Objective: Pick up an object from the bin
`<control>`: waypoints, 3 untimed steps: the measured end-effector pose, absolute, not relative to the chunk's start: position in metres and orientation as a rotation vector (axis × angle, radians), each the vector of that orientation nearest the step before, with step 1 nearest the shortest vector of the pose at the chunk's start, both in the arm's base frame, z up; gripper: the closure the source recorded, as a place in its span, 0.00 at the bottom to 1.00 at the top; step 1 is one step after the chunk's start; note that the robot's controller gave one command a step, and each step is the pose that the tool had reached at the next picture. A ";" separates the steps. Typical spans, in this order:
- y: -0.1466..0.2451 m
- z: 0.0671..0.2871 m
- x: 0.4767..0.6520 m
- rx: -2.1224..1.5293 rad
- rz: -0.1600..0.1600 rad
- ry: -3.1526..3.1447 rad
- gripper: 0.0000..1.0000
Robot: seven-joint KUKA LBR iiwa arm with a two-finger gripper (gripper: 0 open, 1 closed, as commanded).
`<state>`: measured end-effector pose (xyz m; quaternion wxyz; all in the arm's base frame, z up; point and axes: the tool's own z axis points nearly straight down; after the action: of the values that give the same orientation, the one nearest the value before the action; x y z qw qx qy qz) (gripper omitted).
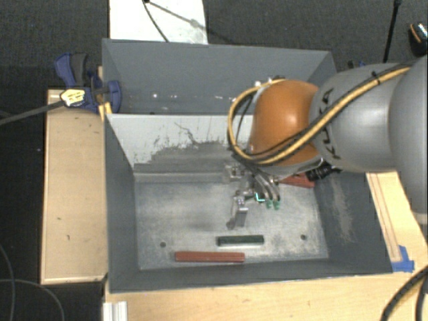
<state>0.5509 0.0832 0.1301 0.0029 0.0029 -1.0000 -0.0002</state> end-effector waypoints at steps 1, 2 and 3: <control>0.001 0.069 0.587 0.359 0.004 -3.122 0.00; 0.000 0.103 0.594 0.385 0.001 -3.126 0.00; -0.017 0.116 0.588 0.274 0.000 -3.137 0.00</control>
Offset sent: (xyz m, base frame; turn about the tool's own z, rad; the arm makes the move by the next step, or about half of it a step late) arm 0.0364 -0.0780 -0.0601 -0.2294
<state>0.5881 -0.0165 0.1159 -0.0038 0.0871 -0.9962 -0.0001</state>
